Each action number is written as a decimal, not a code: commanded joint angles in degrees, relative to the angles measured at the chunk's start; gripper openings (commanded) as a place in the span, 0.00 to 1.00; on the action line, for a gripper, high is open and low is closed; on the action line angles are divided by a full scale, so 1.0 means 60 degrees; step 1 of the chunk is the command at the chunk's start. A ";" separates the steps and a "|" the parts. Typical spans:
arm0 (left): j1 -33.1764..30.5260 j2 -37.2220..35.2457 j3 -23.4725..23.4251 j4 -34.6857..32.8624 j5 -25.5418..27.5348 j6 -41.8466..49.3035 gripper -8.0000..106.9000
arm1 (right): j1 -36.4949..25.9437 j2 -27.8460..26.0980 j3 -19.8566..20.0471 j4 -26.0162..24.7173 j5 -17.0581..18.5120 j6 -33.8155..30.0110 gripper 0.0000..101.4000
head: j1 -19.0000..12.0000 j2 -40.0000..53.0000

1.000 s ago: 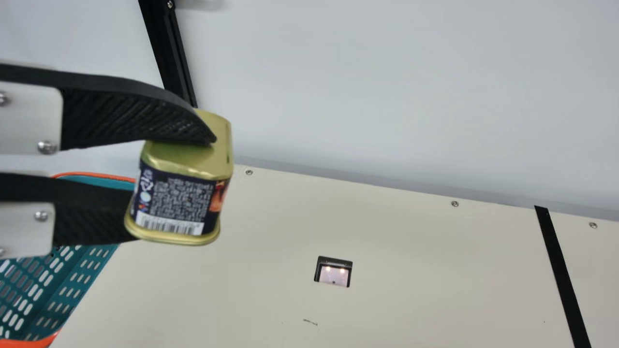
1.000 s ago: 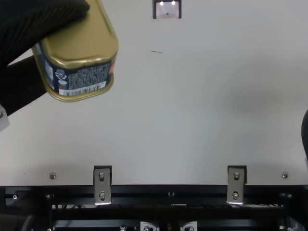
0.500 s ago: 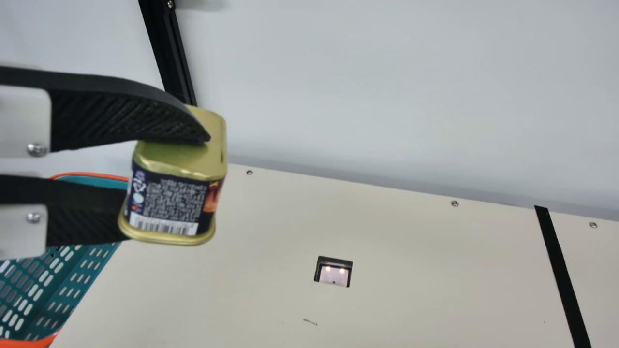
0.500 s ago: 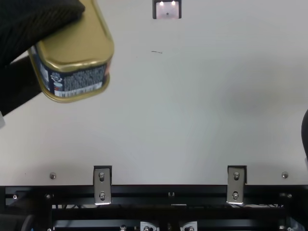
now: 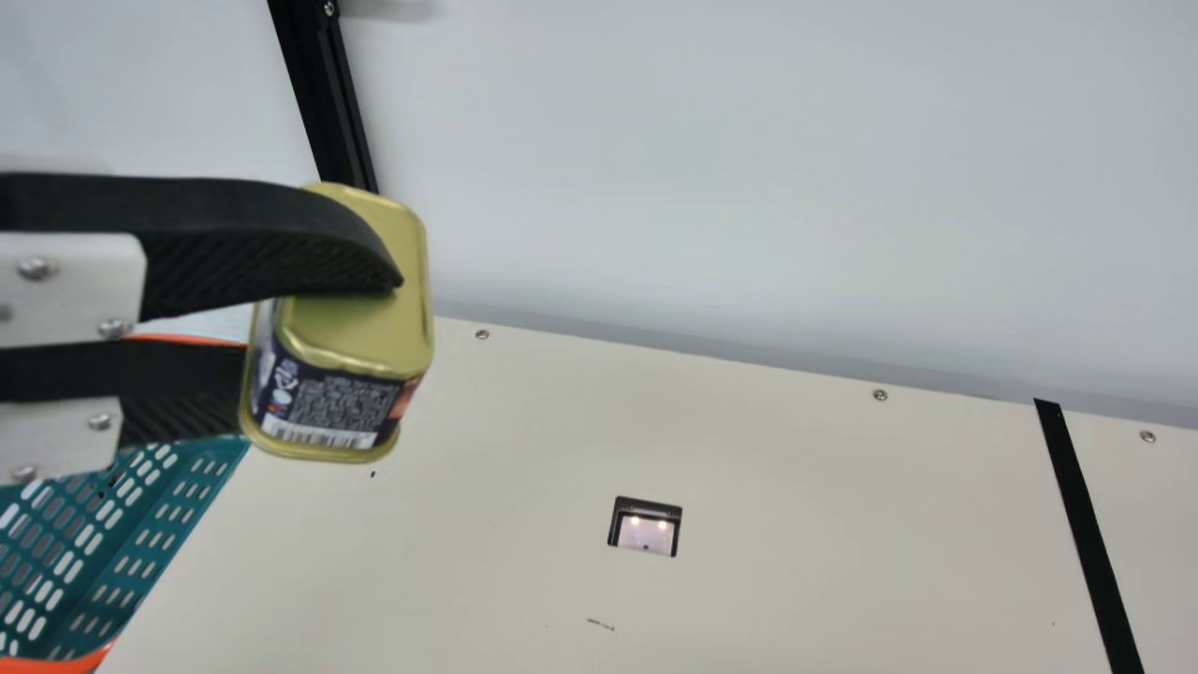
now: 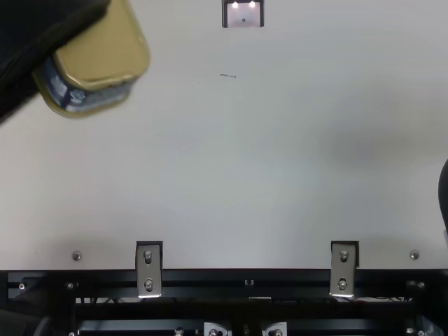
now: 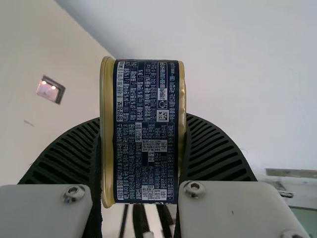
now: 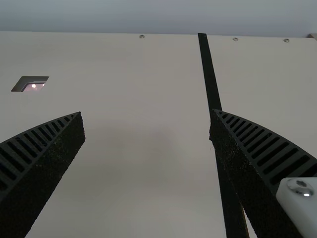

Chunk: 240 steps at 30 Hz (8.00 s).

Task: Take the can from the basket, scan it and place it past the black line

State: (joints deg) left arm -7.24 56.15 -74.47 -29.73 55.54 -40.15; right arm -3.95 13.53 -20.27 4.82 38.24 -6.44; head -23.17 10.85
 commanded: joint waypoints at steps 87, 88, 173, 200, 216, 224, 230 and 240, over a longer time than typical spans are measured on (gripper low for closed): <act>-0.4617 0.2170 0.8216 0.1992 -1.6014 0.8382 0.16 | 0.0000 0.0000 0.0000 0.0000 0.0000 0.0000 1.00 | -0.0305 -0.0023; -0.4616 0.2230 0.8250 0.2017 -1.6065 0.8328 0.16 | 0.0000 0.0000 0.0000 0.0000 0.0000 0.0000 1.00 | -0.0305 -0.0023; -0.4198 0.6845 0.6434 0.5457 -1.7510 0.6019 0.16 | 0.0000 0.0000 0.0000 0.0000 0.0000 0.0000 1.00 | -0.0305 -0.0023; -0.2629 0.7398 0.5931 0.6619 -1.7642 0.5819 0.16 | 0.0000 0.0000 0.0000 0.0000 0.0000 0.0000 1.00 | -0.0305 -0.0023; -0.1885 0.7939 0.4981 0.7089 -1.7247 0.5353 0.16 | 0.0000 0.0000 0.0000 0.0000 0.0000 0.0000 1.00 | -0.0305 -0.0023; -0.1777 0.8292 0.4740 0.7229 -1.7225 0.4931 0.16 | 0.0000 0.0000 0.0000 0.0000 0.0000 0.0000 1.00 | -0.0305 -0.0023; -0.1697 0.8583 0.4458 0.7398 -1.7006 0.4049 0.16 | 0.0000 0.0000 0.0000 0.0000 0.0000 0.0000 1.00 | -0.0305 -0.0023; -0.1486 0.8438 0.4524 0.7917 -1.6956 0.1918 0.16 | 0.0000 0.0000 0.0000 0.0000 0.0000 0.0000 1.00 | -0.0305 -0.0023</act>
State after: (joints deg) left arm -16.27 107.07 -47.63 17.68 -46.03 -25.92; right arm -3.95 13.53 -20.27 4.82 38.24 -6.44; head -22.87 10.85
